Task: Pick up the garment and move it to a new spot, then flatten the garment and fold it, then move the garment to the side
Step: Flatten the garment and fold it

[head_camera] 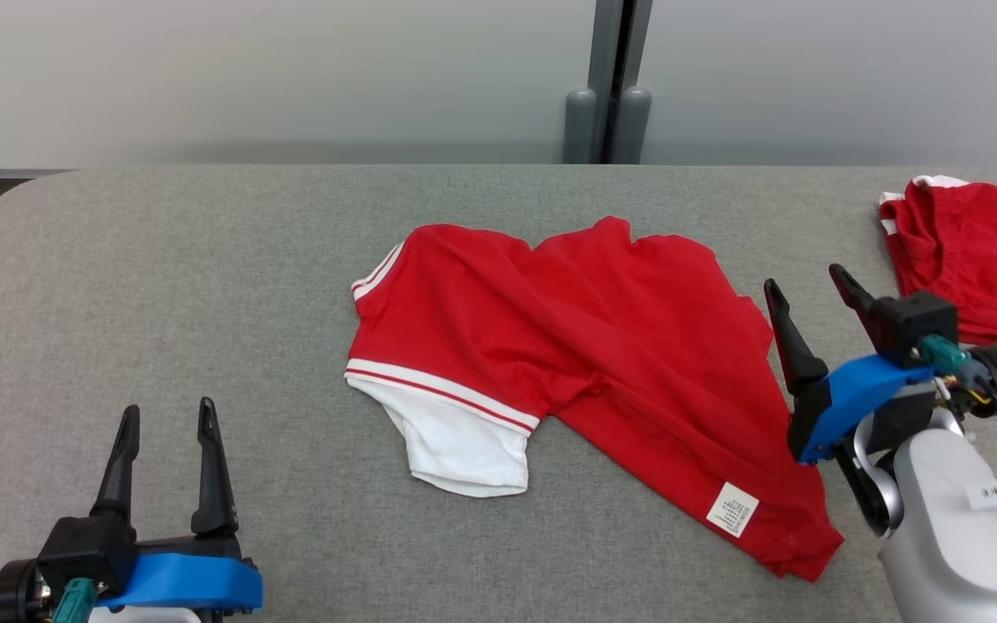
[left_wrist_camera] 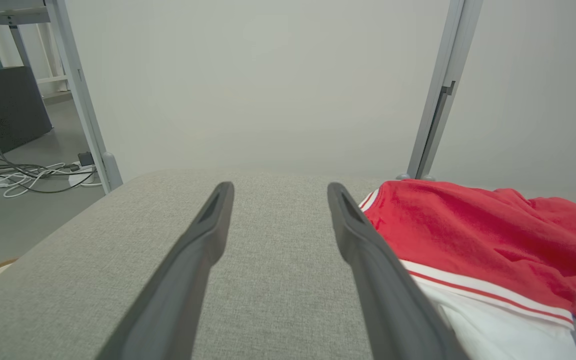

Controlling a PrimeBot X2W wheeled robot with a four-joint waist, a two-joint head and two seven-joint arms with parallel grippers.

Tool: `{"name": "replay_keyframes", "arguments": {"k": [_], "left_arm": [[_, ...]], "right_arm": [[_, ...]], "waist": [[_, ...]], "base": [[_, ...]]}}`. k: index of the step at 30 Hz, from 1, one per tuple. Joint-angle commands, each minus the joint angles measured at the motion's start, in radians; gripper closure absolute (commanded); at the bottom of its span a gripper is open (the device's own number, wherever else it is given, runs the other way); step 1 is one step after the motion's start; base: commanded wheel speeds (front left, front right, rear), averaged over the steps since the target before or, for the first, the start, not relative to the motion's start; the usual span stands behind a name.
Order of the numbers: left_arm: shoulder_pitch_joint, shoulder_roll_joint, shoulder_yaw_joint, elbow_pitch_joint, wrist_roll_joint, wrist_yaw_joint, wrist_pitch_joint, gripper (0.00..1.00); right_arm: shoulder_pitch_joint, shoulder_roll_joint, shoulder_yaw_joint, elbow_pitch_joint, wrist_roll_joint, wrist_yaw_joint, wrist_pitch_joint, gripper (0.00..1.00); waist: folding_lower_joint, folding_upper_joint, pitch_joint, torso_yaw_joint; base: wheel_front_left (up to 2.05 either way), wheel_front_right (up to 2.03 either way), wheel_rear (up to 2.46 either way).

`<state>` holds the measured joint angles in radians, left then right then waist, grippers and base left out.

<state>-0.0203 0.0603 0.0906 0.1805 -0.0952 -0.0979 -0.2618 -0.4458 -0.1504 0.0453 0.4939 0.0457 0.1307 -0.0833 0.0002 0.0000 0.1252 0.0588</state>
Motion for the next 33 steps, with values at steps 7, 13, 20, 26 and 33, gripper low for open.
{"name": "replay_keyframes", "arguments": {"k": [7,13,20,26,33], "left_arm": [[-0.037,-0.007,-0.006,0.013,-0.001,-0.008,-0.004,0.0],[-0.053,-0.01,-0.013,0.019,-0.006,-0.013,-0.004,0.0],[-0.067,-0.011,-0.023,0.028,-0.012,-0.015,-0.004,0.0],[-0.08,-0.01,-0.038,0.038,-0.024,-0.01,-0.004,0.0],[-0.095,-0.011,-0.06,0.046,-0.036,-0.009,-0.004,0.0]], "right_arm": [[-0.142,-0.052,0.052,0.195,0.031,0.0,0.111,0.0],[-0.209,-0.068,0.095,0.365,0.066,0.0,0.154,0.0],[-0.25,-0.059,0.16,0.524,0.124,0.0,0.204,0.0],[-0.32,-0.103,0.198,0.57,0.154,0.0,0.174,1.0],[-0.459,-0.181,0.151,0.623,0.093,0.0,0.051,1.0]], "waist": [[-0.0002,0.0,0.034,0.041],[-0.0002,0.0,0.062,0.065],[-0.0002,0.0,0.076,0.076],[-0.0002,0.0,0.079,0.088],[-0.0002,0.0,0.087,0.119]], "base": [[0.0,0.0,0.0],[0.0,0.0,0.0],[0.0,0.0,0.0],[0.0,0.0,0.0],[0.0,0.0,0.0]]}}
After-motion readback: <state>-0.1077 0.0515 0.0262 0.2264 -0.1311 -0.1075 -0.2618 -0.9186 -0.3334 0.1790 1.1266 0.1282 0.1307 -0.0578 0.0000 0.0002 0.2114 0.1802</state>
